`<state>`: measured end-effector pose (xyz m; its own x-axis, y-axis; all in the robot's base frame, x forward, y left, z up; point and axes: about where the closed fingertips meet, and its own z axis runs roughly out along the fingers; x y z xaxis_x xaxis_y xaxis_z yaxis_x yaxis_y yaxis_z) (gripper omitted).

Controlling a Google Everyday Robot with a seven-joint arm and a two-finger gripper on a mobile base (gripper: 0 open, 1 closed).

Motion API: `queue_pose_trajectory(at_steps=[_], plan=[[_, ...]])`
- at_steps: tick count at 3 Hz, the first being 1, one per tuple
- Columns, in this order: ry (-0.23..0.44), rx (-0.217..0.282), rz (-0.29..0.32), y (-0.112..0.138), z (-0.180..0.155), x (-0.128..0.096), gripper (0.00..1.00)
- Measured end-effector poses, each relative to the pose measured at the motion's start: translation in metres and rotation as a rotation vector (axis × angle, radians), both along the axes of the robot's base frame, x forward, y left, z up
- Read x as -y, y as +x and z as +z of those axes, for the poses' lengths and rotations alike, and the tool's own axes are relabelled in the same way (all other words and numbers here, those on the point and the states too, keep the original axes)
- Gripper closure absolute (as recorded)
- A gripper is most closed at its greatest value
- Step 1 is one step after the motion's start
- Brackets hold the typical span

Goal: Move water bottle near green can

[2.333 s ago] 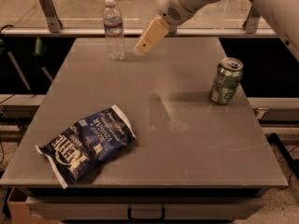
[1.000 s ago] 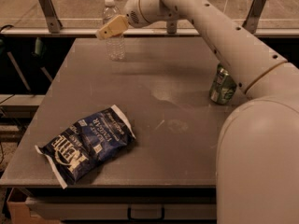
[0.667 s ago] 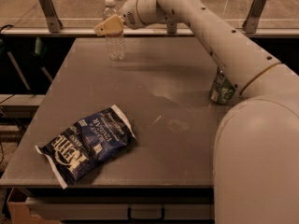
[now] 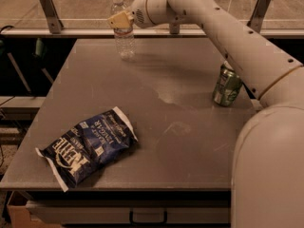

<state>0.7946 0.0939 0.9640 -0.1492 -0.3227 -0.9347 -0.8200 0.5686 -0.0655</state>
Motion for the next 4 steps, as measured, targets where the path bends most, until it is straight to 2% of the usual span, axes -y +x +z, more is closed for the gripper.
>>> queue_pose_trajectory(at_steps=[1,2,3,4], plan=[[-0.009,0.017,-0.115,-0.009,0.01,0.052,0.95],[-0.036,0.026,-0.27,-0.034,0.021,0.125,1.0],[-0.081,0.005,-0.402,-0.065,0.021,0.195,1.0],[-0.106,-0.032,-0.456,-0.091,0.016,0.232,1.0]])
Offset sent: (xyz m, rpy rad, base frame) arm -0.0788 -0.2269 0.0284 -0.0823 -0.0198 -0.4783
